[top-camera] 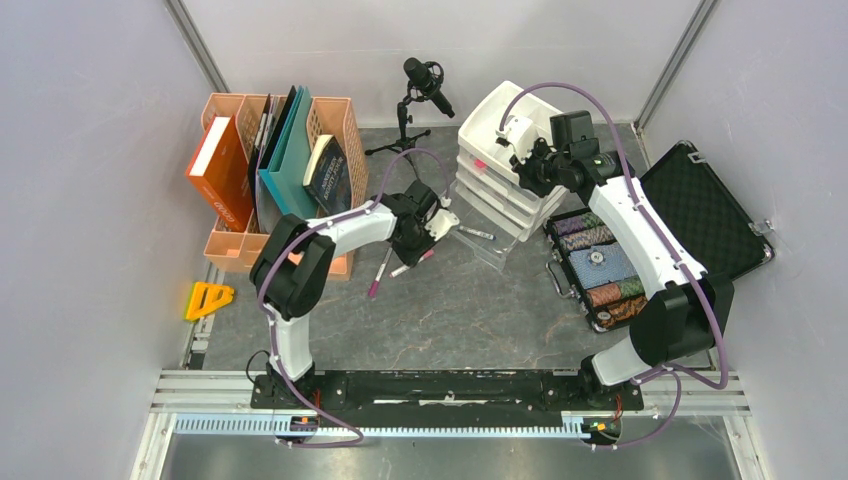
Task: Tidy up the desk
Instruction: Pick up the stationery from the center of the board, then place the stationery in the drawer.
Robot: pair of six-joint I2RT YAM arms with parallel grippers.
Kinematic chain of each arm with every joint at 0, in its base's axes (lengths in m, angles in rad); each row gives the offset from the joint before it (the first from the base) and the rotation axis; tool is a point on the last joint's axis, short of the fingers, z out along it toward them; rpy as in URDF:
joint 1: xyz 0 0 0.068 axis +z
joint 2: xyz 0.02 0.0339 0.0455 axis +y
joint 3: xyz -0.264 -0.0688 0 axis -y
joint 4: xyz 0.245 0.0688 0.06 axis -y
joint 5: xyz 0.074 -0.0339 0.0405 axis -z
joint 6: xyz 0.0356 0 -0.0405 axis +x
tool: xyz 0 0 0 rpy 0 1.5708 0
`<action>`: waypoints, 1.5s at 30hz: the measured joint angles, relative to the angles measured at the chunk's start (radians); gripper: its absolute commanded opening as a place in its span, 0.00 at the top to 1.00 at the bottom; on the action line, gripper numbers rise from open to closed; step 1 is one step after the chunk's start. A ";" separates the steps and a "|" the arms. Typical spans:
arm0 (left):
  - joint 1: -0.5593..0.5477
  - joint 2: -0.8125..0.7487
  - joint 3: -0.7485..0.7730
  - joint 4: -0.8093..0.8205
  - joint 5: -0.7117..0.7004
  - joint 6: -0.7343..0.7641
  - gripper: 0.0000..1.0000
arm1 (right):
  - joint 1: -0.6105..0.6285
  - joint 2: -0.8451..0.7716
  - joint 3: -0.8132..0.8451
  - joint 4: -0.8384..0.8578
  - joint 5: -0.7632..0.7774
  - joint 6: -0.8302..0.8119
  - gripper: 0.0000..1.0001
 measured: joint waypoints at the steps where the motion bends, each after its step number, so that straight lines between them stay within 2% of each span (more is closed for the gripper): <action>1: -0.003 -0.001 0.000 -0.004 0.002 0.002 0.94 | 0.000 0.000 0.000 0.000 0.000 0.000 1.00; 4: -0.020 -0.013 0.001 -0.040 0.005 0.011 0.98 | 0.000 0.000 0.000 0.000 0.000 0.000 1.00; 8: -0.055 -0.069 0.029 -0.106 0.005 0.041 0.98 | 0.000 0.000 -0.001 0.002 0.000 0.000 1.00; 15: -0.141 -0.186 0.156 -0.145 -0.030 0.186 0.98 | 0.000 0.000 -0.002 0.005 -0.003 0.000 1.00; 19: -0.180 -0.181 0.251 -0.142 -0.067 0.322 0.96 | 0.000 0.000 -0.002 0.005 -0.004 0.000 1.00; 24: -0.220 -0.104 0.378 -0.116 -0.132 0.530 0.96 | 0.000 0.000 -0.003 0.007 -0.004 0.000 1.00; 30: -0.243 0.000 0.391 -0.047 -0.179 0.773 0.97 | 0.000 -0.004 -0.007 0.008 -0.003 0.000 1.00; 33: -0.245 0.042 0.391 -0.008 -0.179 0.853 0.89 | 0.000 -0.004 -0.009 0.011 -0.003 -0.001 1.00; 34: -0.246 0.053 0.391 0.010 -0.179 0.872 0.80 | 0.000 -0.004 -0.009 0.011 -0.003 -0.001 1.00; 38: -0.246 0.088 0.391 0.084 -0.185 0.910 0.62 | 0.000 -0.004 -0.009 0.011 -0.003 -0.002 1.00; 45: -0.245 0.133 0.389 0.142 -0.233 0.913 0.47 | 0.000 -0.004 -0.009 0.011 -0.003 -0.004 1.00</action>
